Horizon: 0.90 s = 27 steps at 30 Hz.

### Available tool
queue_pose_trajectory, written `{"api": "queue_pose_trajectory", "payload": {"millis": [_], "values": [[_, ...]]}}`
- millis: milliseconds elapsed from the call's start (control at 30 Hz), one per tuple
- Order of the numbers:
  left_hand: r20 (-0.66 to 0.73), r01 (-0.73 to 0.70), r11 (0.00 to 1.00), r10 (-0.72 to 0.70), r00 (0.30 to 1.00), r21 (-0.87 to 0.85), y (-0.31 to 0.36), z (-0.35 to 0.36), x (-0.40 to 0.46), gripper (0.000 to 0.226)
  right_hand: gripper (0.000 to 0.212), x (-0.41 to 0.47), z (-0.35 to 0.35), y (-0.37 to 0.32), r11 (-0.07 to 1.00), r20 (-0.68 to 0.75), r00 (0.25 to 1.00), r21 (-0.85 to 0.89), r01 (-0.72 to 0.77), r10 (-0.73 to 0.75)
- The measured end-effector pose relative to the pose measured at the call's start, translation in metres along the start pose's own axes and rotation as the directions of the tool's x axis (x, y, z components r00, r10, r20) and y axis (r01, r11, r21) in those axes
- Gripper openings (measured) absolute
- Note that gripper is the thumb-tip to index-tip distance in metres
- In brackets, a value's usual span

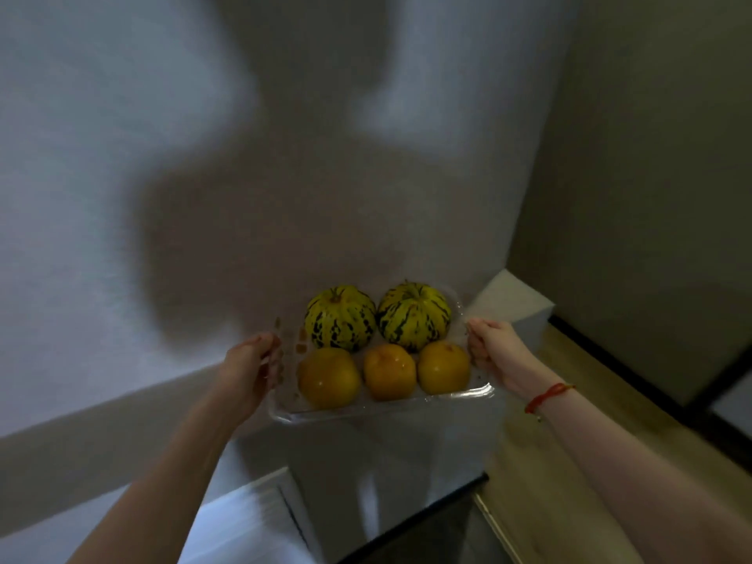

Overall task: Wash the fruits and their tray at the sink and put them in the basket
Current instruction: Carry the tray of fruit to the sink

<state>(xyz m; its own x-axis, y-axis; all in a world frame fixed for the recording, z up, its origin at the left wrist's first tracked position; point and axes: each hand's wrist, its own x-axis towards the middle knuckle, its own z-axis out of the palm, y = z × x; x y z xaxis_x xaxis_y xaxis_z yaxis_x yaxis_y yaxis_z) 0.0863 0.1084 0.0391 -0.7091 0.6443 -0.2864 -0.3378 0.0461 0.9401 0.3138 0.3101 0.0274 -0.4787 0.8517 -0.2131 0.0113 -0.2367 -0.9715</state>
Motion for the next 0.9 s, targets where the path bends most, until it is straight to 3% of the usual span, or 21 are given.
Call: {"api": "queue_pose_trajectory", "payload": {"millis": [200,433,567,900], "values": [[0.207,0.001,0.998,-0.014,0.978,0.063,0.011,0.093,0.006,0.036,0.037,-0.028,-0.084,-0.031,0.999,-0.203,0.979,-0.005,0.034,-0.034],[0.477,-0.009,0.991,-0.057,0.877,0.134,0.003,0.228,0.009,0.035,0.037,-0.063,-0.198,-0.059,0.995,-0.436,0.898,0.048,0.083,-0.054],[0.555,0.006,0.989,-0.087,0.827,0.146,-0.011,0.309,0.001,0.044,0.042,-0.073,-0.266,-0.068,0.993,-0.525,0.85,0.071,0.096,-0.045],[0.714,-0.005,0.97,-0.175,0.678,0.242,-0.062,0.531,-0.02,0.033,0.04,-0.096,-0.446,-0.085,0.973,-0.717,0.694,0.11,0.201,-0.062]]}}
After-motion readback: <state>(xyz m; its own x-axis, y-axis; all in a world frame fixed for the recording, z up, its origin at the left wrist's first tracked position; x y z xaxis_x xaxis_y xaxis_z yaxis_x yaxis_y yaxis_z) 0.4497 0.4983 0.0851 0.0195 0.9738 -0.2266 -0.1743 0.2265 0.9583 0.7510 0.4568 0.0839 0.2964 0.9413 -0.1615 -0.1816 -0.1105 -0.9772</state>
